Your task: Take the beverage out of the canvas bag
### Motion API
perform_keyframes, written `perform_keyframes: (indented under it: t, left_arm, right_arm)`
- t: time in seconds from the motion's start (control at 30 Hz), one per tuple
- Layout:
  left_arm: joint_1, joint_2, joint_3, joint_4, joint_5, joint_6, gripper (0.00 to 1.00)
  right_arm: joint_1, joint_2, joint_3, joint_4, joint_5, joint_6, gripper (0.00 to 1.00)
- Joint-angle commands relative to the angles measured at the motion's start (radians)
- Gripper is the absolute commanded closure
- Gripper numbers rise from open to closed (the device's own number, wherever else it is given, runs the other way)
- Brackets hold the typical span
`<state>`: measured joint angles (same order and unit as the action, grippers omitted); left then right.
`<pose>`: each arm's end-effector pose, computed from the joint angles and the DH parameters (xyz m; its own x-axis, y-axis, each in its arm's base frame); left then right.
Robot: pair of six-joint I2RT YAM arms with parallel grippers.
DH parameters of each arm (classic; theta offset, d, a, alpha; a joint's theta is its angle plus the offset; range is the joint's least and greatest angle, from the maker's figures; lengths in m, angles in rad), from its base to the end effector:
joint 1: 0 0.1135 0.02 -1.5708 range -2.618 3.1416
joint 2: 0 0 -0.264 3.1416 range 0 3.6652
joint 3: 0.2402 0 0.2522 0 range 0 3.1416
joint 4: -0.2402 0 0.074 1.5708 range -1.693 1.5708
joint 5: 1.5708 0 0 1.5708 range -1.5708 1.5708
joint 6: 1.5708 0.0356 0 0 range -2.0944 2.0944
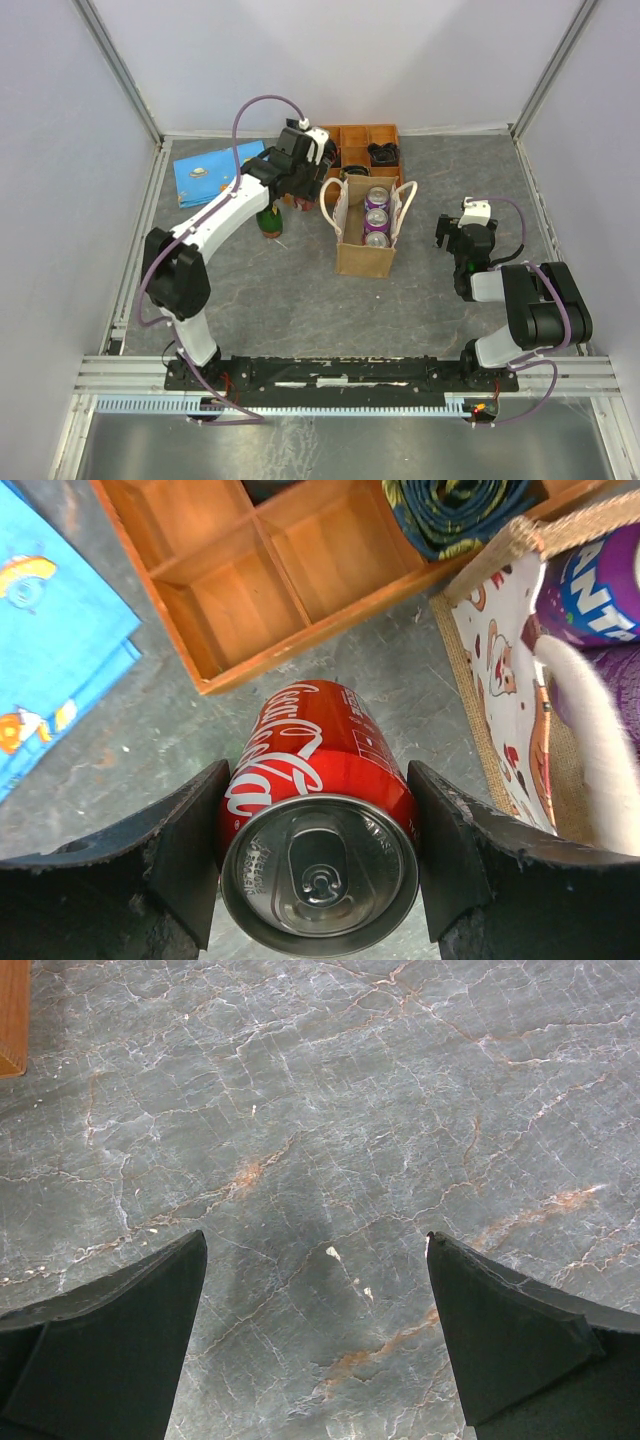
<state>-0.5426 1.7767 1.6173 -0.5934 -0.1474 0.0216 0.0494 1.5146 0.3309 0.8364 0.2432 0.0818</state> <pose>0.3496 -0.2047 0.3176 -0.5763 0.3724 -0.7274 0.4315 0.8946 0.1161 0.2554 0.0040 0.1360 -0.3242 0.0634 -0.9438 0.2054 0.9787 -0.0049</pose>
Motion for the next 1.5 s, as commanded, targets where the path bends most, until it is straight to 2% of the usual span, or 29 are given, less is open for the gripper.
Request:
perform_keyframes:
  t: [0.0, 0.63, 0.67, 0.73, 0.8, 1.0, 1.1, 1.3, 1.47]
  left_arm:
    - [0.009, 0.026, -0.022, 0.134, 0.041, -0.092, 0.97]
    - [0.010, 0.141, -0.084, 0.123, 0.053, -0.179, 0.96]
    - [0.010, 0.143, -0.086, 0.119, 0.055, -0.182, 0.92]
    - [0.010, 0.148, -0.085, 0.106, 0.056, -0.187, 0.74]
    - [0.010, 0.149, -0.085, 0.091, 0.050, -0.192, 0.61]
    - [0.010, 0.153, -0.091, 0.079, 0.025, -0.199, 0.43]
    - [0.010, 0.157, -0.090, 0.074, 0.025, -0.201, 0.01]
    - [0.010, 0.138, -0.080, 0.074, -0.010, -0.198, 0.01]
    - [0.008, 0.092, -0.015, 0.075, -0.043, -0.168, 0.01]
  right_arm:
    - [-0.004, -0.012, 0.028, 0.029, -0.010, 0.003, 0.01]
    - [-0.003, -0.012, 0.027, 0.029, -0.010, 0.003, 0.01]
    - [-0.004, -0.012, 0.028, 0.029, -0.010, 0.003, 0.01]
    - [-0.003, -0.013, 0.028, 0.029, -0.010, 0.004, 0.01]
    - [-0.003, -0.013, 0.028, 0.029, -0.010, 0.003, 0.01]
    - [-0.004, -0.012, 0.028, 0.029, -0.010, 0.003, 0.01]
    - [-0.005, -0.012, 0.028, 0.029, -0.010, 0.003, 0.01]
    - [-0.004, -0.012, 0.028, 0.029, -0.010, 0.003, 0.01]
    - [-0.004, -0.012, 0.028, 0.029, -0.010, 0.002, 0.01]
